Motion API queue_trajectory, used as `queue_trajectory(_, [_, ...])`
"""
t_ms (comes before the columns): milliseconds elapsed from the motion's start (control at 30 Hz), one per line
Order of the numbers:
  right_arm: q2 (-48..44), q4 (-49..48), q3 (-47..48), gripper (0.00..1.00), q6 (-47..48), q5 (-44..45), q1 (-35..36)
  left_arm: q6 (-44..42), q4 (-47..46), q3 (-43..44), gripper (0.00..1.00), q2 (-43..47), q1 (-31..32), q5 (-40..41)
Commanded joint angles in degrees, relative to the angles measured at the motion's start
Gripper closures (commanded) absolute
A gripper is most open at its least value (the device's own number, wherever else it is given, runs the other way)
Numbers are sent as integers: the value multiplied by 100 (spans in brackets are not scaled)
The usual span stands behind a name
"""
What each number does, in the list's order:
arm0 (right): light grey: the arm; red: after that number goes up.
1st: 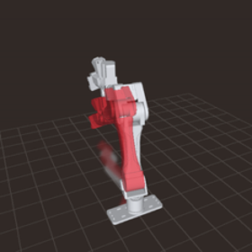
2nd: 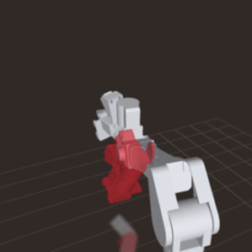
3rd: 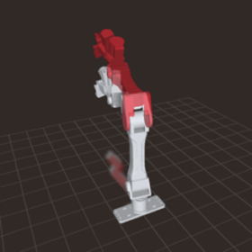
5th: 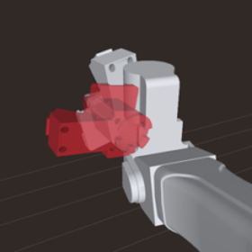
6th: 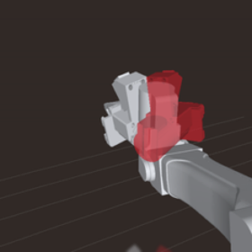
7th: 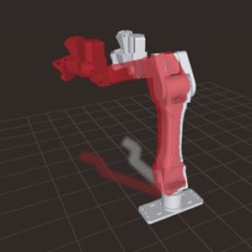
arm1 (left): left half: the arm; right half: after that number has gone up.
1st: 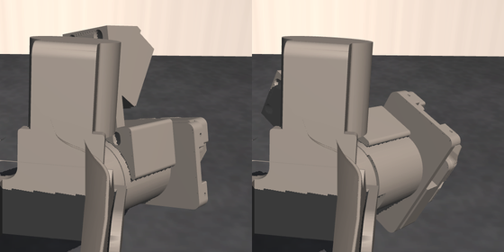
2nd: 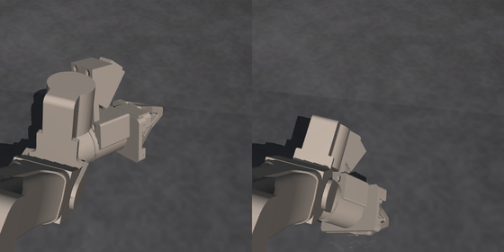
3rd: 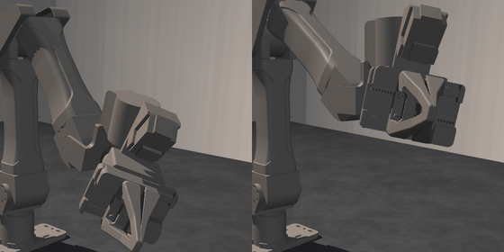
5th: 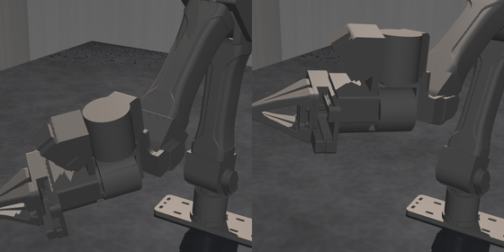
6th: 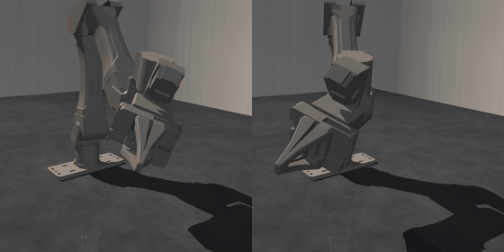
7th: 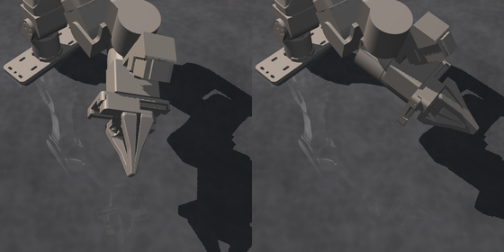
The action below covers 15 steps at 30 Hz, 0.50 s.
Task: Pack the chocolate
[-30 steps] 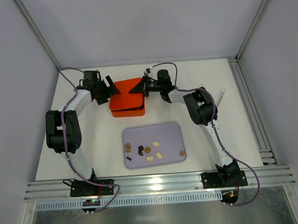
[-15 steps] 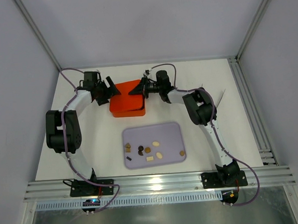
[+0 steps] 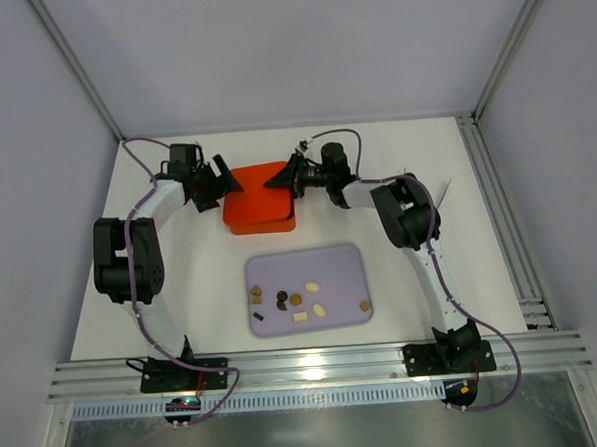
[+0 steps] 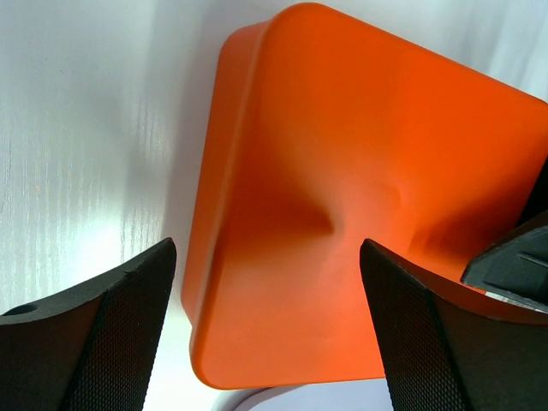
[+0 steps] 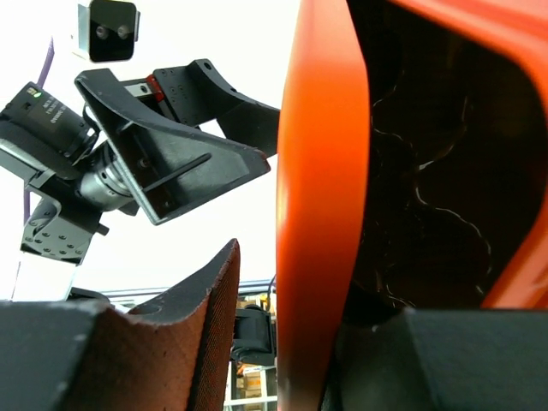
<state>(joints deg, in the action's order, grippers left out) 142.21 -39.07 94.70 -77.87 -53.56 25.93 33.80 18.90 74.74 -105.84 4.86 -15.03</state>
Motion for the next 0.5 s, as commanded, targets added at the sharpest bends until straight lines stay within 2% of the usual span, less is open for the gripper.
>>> queue_trajectory(0, [-387, -215, -153, 64, 87, 12, -106, -75, -79, 111, 14, -51, 32, -71])
queue_trajectory(467, [-765, -251, -654, 63, 131, -14, -352, -102, -53, 172, 15, -121, 111, -97])
